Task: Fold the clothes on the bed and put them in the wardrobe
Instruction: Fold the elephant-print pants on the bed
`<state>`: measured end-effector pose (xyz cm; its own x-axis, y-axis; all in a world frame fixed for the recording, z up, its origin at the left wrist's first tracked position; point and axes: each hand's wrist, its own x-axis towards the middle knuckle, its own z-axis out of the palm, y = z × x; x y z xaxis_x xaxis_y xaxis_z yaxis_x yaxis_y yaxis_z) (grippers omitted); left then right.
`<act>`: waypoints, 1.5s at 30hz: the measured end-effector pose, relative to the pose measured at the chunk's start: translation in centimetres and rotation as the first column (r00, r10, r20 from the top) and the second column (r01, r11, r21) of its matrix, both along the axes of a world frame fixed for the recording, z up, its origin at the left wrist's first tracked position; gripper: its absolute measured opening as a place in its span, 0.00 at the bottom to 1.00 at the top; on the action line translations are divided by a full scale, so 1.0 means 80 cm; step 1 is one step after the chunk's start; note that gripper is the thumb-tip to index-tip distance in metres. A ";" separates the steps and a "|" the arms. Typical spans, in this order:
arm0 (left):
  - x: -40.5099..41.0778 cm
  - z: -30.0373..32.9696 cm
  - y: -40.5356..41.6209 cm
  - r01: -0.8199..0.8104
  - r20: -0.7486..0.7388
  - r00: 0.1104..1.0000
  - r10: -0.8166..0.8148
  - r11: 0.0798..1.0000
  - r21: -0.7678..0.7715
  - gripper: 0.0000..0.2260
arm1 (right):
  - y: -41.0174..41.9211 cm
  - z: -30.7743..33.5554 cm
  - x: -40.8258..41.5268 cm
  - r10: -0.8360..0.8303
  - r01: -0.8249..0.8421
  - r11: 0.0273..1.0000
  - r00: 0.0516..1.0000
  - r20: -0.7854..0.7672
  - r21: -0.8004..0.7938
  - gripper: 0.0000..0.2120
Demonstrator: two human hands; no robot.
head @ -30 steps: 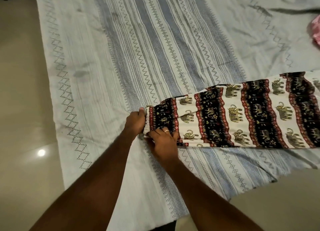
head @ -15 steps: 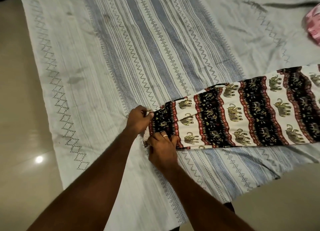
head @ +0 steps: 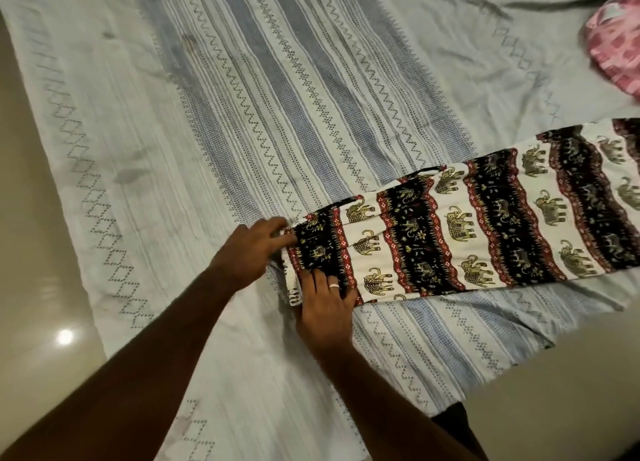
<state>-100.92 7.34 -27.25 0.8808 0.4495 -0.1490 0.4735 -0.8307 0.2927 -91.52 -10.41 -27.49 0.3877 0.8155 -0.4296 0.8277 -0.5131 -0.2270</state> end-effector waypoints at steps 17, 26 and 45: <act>0.097 0.050 0.074 0.000 0.041 0.999 0.029 0.814 -0.582 0.13 | -0.011 0.036 0.042 -0.374 0.670 0.713 0.613 -0.696 0.206 0.18; 0.279 0.101 0.048 0.031 -0.027 0.992 -0.123 0.446 -0.894 0.16 | -0.037 0.071 0.137 -0.328 0.995 0.099 0.051 -0.943 0.019 0.11; 0.339 0.027 -0.011 -0.052 -0.031 0.999 0.042 0.775 -0.630 0.09 | -0.052 0.002 0.192 -0.710 0.996 -0.083 -0.032 -0.703 0.039 0.12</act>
